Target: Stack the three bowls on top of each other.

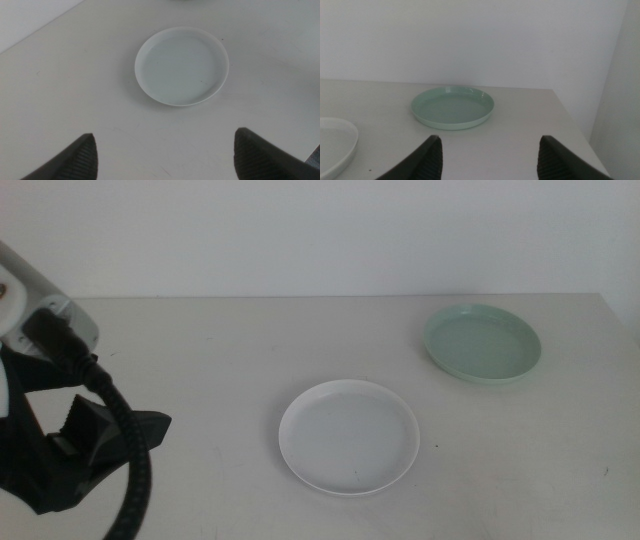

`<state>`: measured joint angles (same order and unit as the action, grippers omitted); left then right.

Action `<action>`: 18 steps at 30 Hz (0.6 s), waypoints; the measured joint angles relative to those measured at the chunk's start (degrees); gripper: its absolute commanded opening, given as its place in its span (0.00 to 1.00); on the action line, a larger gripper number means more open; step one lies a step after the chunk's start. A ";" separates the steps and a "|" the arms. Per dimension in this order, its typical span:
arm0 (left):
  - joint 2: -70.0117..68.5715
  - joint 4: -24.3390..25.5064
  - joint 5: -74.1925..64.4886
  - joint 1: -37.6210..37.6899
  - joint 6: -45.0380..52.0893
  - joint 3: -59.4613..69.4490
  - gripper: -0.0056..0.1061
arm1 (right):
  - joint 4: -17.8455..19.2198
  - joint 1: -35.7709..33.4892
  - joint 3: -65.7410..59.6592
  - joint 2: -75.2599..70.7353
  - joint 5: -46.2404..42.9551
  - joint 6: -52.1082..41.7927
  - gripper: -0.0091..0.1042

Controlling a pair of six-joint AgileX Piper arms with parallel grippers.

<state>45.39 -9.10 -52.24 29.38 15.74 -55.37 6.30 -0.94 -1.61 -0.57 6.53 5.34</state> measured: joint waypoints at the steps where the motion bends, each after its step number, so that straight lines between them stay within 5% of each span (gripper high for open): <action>1: 0.00 0.00 0.00 0.00 0.00 0.00 0.99 | -0.61 0.00 0.00 0.00 0.00 0.00 0.52; 18: 0.00 0.00 0.00 0.00 0.00 0.00 0.99 | -2.99 0.00 31.33 25.83 19.14 0.11 0.52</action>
<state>45.39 -9.10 -52.24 29.38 15.74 -55.37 3.32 -0.94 29.72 25.26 25.68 5.45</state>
